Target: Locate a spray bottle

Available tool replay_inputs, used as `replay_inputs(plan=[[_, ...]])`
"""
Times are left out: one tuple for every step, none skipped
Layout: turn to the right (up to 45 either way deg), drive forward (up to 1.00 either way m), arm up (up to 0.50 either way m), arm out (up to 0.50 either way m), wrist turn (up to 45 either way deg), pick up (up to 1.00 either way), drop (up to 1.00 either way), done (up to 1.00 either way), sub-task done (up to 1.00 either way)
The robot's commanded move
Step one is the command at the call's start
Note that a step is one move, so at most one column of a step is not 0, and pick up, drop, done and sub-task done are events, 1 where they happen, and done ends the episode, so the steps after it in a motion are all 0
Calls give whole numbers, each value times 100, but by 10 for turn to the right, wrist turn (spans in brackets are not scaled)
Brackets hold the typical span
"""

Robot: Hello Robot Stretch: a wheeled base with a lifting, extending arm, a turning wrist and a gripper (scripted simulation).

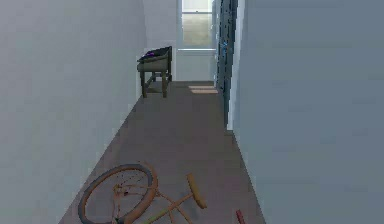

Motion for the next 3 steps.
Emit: replay_inputs(plan=[[0,100,0,0,0,0,0,0,0],[0,100,0,0,0,0,0,0,0],[0,100,0,0,0,0,0,0,0]])
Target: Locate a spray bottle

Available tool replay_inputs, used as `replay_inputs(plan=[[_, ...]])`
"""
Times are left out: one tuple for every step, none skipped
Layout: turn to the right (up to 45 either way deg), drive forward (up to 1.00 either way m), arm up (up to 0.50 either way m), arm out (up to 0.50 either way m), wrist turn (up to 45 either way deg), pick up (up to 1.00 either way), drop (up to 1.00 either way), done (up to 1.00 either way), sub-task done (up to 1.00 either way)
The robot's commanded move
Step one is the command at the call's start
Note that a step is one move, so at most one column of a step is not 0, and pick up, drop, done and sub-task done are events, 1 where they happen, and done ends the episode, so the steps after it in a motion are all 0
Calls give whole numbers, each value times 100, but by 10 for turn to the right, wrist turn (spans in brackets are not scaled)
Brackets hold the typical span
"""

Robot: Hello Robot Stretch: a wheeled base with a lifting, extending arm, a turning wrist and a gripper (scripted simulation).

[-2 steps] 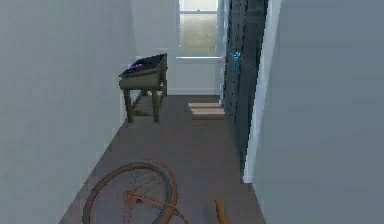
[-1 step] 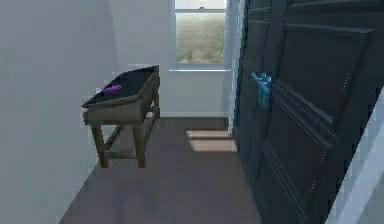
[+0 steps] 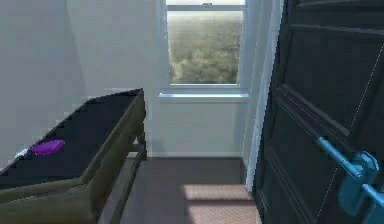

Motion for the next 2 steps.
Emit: replay_inputs(plan=[[0,45,0,0,0,0,0,0,0],[-450,0,0,0,0,0,0,0,0]])
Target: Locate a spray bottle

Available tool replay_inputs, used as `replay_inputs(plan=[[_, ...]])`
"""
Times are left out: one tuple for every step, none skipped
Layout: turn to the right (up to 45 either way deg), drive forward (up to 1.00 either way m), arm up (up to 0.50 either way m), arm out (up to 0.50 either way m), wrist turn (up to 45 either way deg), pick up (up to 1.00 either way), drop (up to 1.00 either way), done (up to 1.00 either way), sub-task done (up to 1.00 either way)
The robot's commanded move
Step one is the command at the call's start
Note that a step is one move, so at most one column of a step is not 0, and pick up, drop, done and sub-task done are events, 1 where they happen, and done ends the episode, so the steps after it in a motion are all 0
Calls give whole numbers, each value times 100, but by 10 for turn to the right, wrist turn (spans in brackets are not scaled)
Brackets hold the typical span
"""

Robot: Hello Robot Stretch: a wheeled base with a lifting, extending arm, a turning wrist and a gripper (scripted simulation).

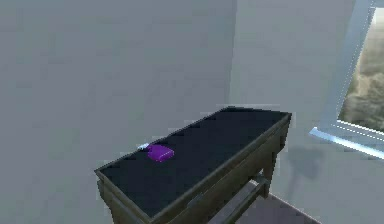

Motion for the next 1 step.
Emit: replay_inputs(plan=[[0,0,0,0,0,0,0,100,0]])
